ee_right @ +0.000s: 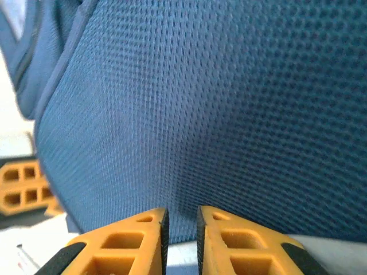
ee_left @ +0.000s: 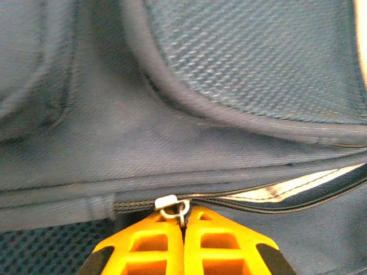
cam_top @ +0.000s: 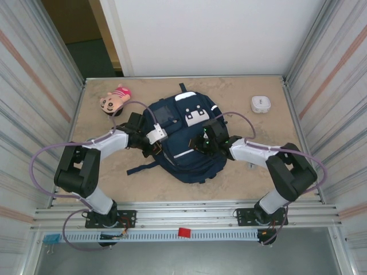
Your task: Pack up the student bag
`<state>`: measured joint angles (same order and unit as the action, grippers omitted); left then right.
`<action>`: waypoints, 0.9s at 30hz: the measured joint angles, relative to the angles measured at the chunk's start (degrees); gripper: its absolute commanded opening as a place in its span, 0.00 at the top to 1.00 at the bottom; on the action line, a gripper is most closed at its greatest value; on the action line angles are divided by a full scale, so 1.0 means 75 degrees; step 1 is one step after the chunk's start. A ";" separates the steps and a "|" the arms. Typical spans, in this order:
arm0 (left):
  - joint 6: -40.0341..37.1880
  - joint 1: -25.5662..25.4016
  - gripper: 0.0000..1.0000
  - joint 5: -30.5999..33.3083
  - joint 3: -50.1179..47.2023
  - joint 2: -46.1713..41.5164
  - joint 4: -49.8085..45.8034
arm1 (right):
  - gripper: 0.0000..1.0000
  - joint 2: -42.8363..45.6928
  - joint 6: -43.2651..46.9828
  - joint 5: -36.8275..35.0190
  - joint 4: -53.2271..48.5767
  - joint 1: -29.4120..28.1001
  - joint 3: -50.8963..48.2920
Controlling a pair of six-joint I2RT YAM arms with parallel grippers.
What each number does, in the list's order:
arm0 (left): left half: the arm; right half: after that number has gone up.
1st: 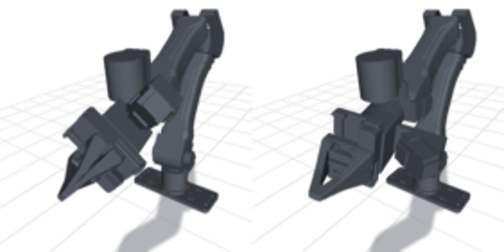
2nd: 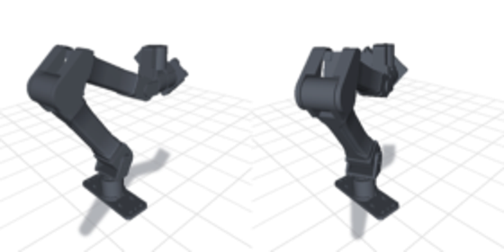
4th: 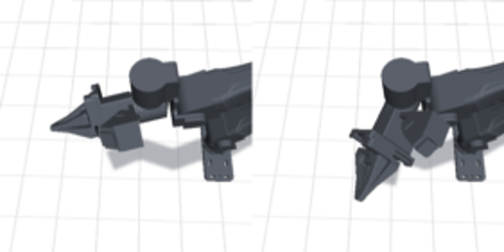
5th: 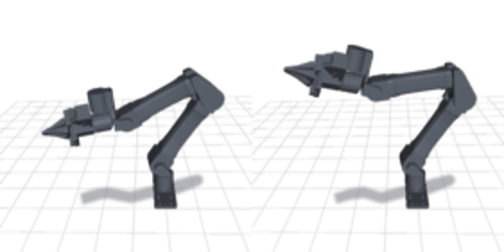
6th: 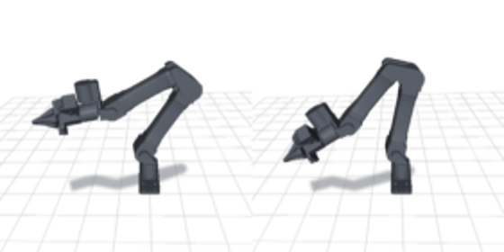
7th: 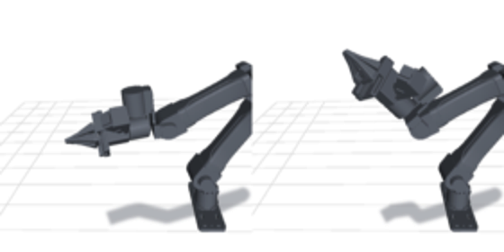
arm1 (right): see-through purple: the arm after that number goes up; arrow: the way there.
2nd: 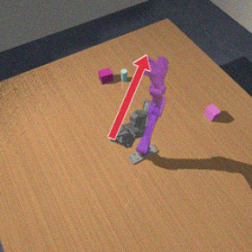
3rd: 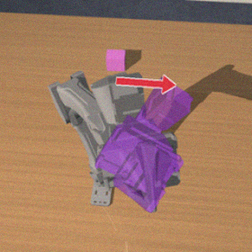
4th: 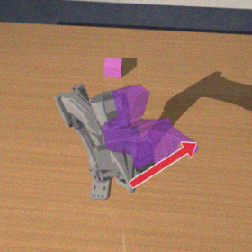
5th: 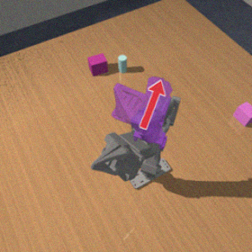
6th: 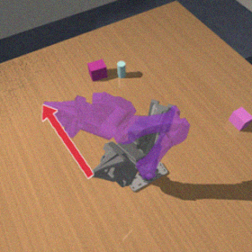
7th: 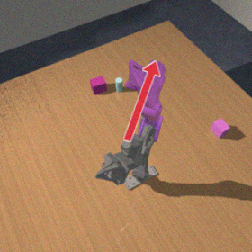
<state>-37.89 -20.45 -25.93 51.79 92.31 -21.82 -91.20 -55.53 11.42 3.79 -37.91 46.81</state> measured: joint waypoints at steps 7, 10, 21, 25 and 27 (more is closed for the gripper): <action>-0.0111 -0.0554 1.00 0.0012 0.0096 0.0000 -0.0711 | 0.80 -0.0393 -0.0463 -0.0256 0.1102 -0.0058 -0.0044; -0.0152 -0.0816 1.00 -0.0023 0.0236 0.0000 -0.1110 | 0.80 -0.0501 -0.0574 -0.0326 0.1361 -0.0055 -0.0044; 0.0539 -0.2057 0.60 -0.0417 0.0315 -0.0469 -0.1274 | 0.72 -0.0758 -0.0697 0.0029 0.2002 0.0000 0.0044; 0.0495 -0.2101 0.37 -0.0294 0.0143 -0.1454 -0.1029 | 0.53 -0.0245 -0.0469 0.0289 0.1577 0.0166 0.0032; 0.0195 -0.2081 0.29 -0.0134 -0.0026 -0.2116 -0.0868 | 0.48 0.0315 -0.0335 0.0382 0.1233 0.0318 -0.0006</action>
<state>-36.42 -36.05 -26.94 51.59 76.44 -28.34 -88.84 -58.04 14.28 13.04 -35.53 46.76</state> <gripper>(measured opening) 0.648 0.491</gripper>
